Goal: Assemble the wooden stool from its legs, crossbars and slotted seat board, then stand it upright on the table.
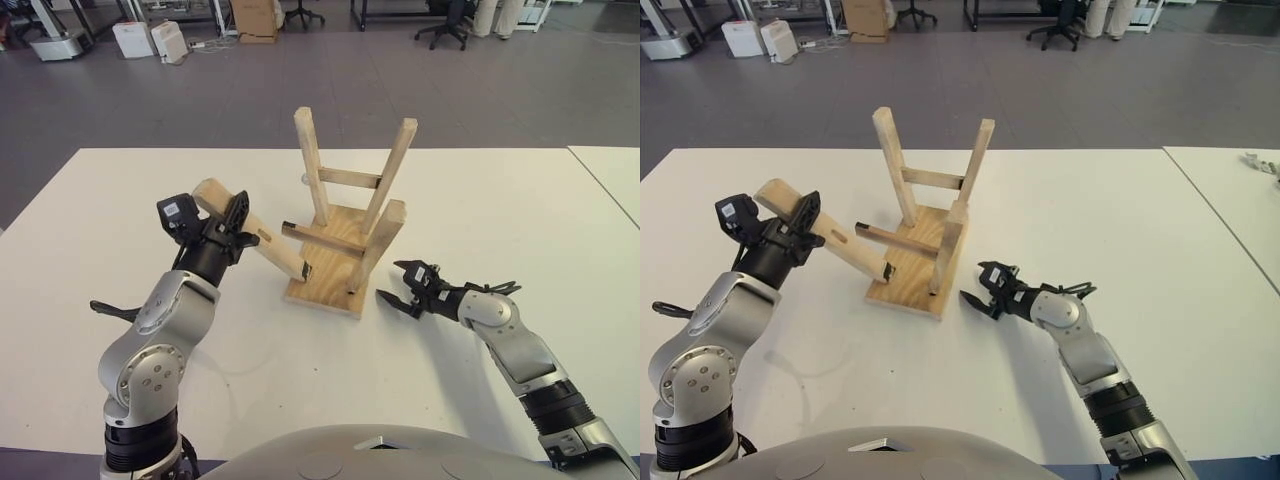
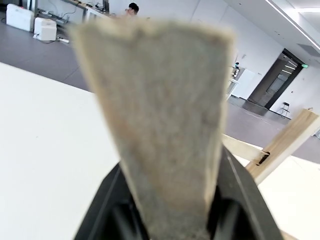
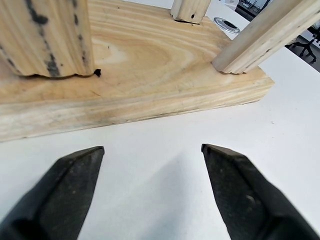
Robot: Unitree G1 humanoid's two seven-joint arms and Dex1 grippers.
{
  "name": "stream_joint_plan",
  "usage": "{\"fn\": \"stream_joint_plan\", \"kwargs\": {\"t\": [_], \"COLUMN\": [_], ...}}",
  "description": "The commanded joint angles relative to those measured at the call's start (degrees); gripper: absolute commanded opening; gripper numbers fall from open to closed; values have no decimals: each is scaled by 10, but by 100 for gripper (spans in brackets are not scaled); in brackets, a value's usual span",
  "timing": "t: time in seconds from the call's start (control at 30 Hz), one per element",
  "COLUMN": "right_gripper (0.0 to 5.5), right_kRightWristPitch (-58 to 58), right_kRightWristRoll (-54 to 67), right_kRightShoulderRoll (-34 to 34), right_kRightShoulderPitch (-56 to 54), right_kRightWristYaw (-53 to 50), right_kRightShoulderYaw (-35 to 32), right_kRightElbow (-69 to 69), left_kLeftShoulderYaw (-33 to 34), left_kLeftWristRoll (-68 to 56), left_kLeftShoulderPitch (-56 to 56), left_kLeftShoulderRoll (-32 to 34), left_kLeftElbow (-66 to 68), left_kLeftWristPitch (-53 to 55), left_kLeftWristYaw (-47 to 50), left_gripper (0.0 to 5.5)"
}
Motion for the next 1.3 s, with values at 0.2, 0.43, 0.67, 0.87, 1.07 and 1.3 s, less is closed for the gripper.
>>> {"fn": "stream_joint_plan", "kwargs": {"t": [0.2,0.43,0.67,0.87,1.07,1.3], "right_gripper": [363,363,363,363,363,363], "right_kRightWristPitch": [-9,-3,-4,-5,-6,-6], "right_kRightWristRoll": [-12,-12,-16,-17,-9,2], "right_kRightShoulderRoll": [-2,1,3,7,2,-22], "right_kRightShoulderPitch": [-14,-15,-19,-27,-47,-85], "right_kRightWristYaw": [2,0,1,-1,-17,-42], "right_kRightShoulderYaw": [-4,-4,-4,-9,-49,-130], "right_kRightElbow": [11,7,13,20,38,76], "left_kLeftShoulderYaw": [-72,-125,-226,-169,-121,-147], "left_kLeftWristRoll": [68,136,276,208,163,160], "left_kLeftShoulderPitch": [-19,-25,0,-32,-17,-13], "left_kLeftShoulderRoll": [24,41,124,35,-7,-8], "left_kLeftElbow": [46,38,77,40,31,-4], "left_kLeftWristPitch": [74,72,96,49,77,109], "left_kLeftWristYaw": [-27,-63,-102,-159,-167,-175], "left_gripper": [102,102,212,291,291,291]}}
